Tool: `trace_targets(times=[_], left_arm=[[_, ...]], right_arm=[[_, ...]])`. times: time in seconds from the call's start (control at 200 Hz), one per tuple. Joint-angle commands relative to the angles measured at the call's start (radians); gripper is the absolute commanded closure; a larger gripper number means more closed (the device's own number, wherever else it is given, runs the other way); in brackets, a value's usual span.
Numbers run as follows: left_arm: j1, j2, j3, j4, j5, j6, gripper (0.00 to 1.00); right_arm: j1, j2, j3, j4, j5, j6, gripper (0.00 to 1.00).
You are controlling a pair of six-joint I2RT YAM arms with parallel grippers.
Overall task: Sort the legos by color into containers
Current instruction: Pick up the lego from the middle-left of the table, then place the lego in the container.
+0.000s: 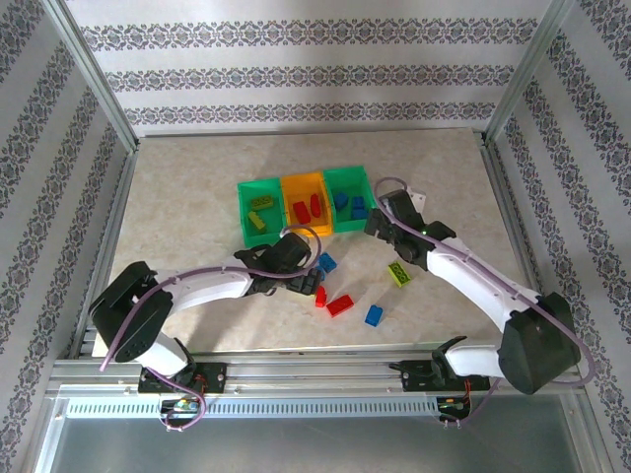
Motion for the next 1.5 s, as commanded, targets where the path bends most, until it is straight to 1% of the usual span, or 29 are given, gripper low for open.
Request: trace_targets(times=[0.0, 0.24, 0.56, 0.76, 0.974, 1.234, 1.414, 1.459, 1.494], left_arm=[[-0.014, 0.023, 0.035, -0.017, 0.022, 0.024, 0.0], [-0.014, 0.065, 0.048, -0.043, 0.012, 0.011, 0.0], [-0.014, 0.073, 0.023, -0.05, -0.007, -0.021, 0.0], [-0.013, 0.061, -0.014, -0.078, -0.049, -0.065, 0.04], [-0.001, 0.036, -0.045, -0.106, -0.095, -0.102, 0.16], [0.028, -0.016, -0.068, -0.132, -0.143, -0.077, 0.24], [0.029, -0.056, -0.066, -0.132, -0.152, -0.059, 0.25], [0.029, -0.064, -0.068, -0.123, -0.142, -0.058, 0.23], [0.03, -0.066, -0.064, -0.119, -0.133, -0.056, 0.2]], right_arm=[[-0.014, -0.041, -0.037, -0.013, 0.052, 0.039, 0.02], [-0.025, -0.072, -0.058, -0.024, 0.058, 0.051, 0.02], [-0.034, -0.08, -0.073, -0.019, 0.068, 0.07, 0.02], [-0.039, -0.087, -0.081, -0.017, 0.064, 0.076, 0.02], [-0.042, -0.089, -0.086, -0.017, 0.061, 0.094, 0.02], [-0.043, -0.096, -0.078, -0.031, 0.06, 0.104, 0.02], [-0.045, -0.115, -0.082, -0.032, 0.063, 0.113, 0.02], [-0.045, -0.118, -0.08, -0.034, 0.062, 0.114, 0.02], [-0.045, -0.119, -0.077, -0.038, 0.06, 0.117, 0.02]])
